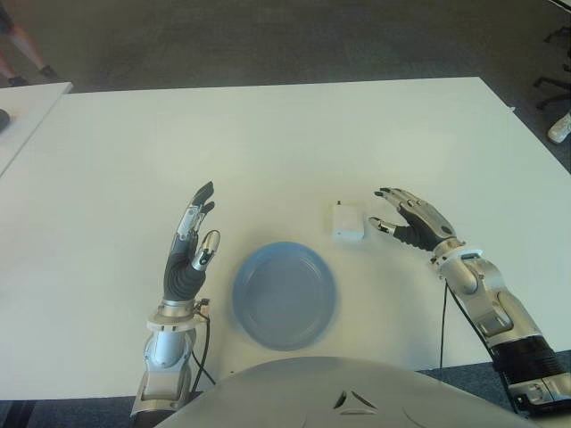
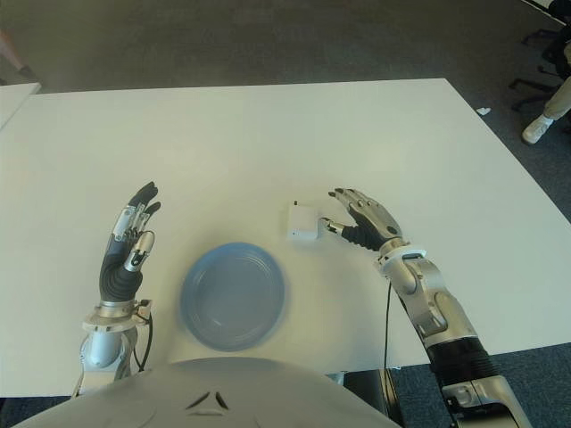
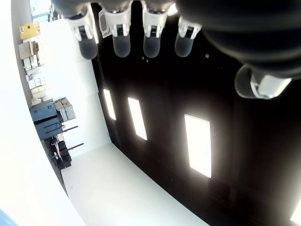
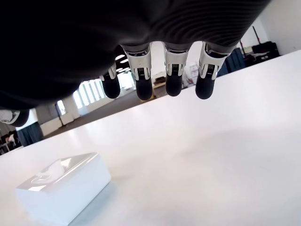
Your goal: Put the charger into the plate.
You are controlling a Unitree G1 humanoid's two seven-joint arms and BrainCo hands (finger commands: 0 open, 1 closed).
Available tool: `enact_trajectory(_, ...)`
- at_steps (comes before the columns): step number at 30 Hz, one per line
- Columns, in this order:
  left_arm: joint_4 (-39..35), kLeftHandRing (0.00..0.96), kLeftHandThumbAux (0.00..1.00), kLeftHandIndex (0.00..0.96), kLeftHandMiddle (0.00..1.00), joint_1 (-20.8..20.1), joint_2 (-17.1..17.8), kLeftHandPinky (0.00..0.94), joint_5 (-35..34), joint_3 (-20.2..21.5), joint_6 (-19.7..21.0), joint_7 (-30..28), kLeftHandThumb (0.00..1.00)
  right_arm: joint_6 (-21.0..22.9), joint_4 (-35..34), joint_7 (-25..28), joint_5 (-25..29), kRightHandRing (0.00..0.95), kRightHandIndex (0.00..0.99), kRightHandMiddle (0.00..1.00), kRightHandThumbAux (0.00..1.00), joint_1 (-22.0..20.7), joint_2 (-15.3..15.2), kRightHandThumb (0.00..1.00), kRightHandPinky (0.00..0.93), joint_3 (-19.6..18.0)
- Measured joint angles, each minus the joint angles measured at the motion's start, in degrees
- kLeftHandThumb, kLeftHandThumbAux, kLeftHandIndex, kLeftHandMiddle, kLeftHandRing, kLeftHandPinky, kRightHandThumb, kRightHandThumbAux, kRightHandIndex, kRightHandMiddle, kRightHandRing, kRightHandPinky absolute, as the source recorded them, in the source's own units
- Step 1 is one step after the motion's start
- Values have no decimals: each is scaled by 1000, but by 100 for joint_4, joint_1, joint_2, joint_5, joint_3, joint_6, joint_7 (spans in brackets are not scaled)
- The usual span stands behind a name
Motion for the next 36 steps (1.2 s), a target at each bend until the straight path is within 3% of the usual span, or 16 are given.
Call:
enact_trajectory(18, -1, 6, 199, 84, 39, -9, -27, 19, 246, 74, -3, 1, 159, 152, -143, -5, -211, 0, 0, 0, 126, 141, 224, 307, 0, 142)
enact_trajectory(36, 0, 6, 201, 84, 36, -44, -110, 18, 287, -22, -3, 1, 157, -369, 40, -45, -174, 0, 0, 0, 119, -4, 225, 282, 0, 338)
